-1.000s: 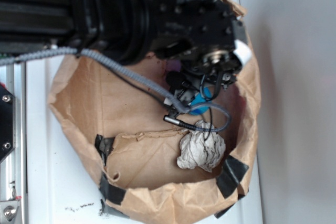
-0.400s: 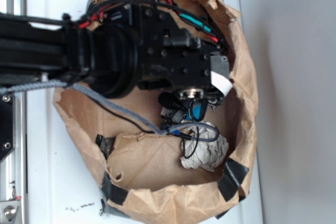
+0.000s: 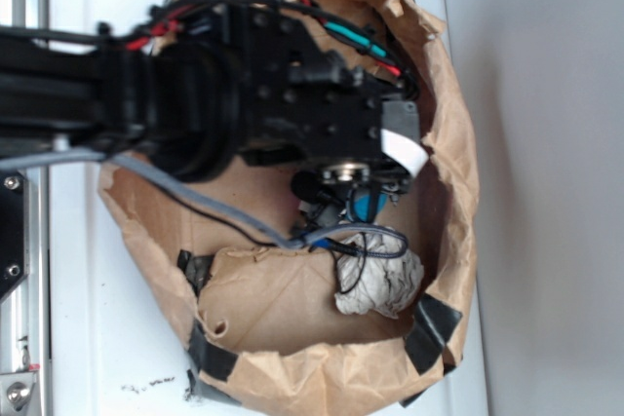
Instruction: Grab the wood chip.
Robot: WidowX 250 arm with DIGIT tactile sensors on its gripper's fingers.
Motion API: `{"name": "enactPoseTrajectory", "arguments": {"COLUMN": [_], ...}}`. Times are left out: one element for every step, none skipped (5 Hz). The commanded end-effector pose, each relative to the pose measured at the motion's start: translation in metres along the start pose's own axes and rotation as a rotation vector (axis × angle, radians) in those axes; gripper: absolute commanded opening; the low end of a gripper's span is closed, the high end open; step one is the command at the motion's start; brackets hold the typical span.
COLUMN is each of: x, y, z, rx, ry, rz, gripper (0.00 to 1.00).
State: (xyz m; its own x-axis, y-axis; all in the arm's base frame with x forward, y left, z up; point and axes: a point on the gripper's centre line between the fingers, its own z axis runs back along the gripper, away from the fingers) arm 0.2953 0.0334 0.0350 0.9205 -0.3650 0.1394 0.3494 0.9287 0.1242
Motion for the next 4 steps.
{"name": "enactPoseTrajectory", "arguments": {"x": [-0.018,-0.032,-0.031,-0.022], "y": [0.020,0.029,0.031,0.025], "z": [0.064,0.081,0.079,0.064], "rx": [-0.016,-0.052,-0.080,-0.135], "ry": [-0.166,-0.212,-0.199,-0.141], "rz": [0.053,0.079,0.058,0.097], "gripper": [0.00,0.00,0.00,1.00]}}
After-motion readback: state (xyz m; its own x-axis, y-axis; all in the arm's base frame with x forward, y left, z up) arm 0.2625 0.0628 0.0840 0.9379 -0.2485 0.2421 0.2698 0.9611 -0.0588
